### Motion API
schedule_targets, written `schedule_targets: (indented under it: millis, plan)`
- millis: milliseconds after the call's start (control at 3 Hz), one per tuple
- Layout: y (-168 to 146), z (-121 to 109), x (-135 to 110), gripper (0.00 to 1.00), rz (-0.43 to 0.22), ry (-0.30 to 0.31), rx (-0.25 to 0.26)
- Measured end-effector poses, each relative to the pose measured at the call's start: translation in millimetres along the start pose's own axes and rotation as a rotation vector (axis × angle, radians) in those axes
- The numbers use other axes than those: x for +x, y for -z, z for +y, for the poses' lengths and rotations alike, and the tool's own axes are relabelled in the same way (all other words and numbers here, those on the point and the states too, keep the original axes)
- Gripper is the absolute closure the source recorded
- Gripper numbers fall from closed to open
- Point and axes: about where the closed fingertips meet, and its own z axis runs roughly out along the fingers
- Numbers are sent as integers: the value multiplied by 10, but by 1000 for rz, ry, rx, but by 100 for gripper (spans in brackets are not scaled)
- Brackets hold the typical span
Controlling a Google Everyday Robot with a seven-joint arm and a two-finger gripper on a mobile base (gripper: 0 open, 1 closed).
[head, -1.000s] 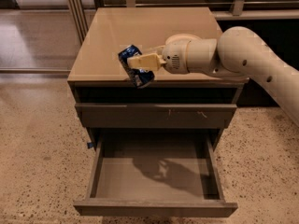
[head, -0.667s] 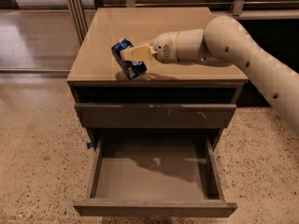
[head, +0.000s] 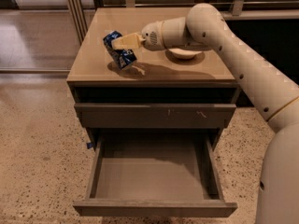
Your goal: Pick pepsi can from middle drawer and place on counter
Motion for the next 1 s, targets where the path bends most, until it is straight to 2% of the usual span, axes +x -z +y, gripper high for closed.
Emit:
schedule_targets:
  millis: [333, 1000]
  plan:
    - [-12, -5, -51, 81, -5, 3, 1]
    - [-12, -5, -51, 35, -5, 3, 1]
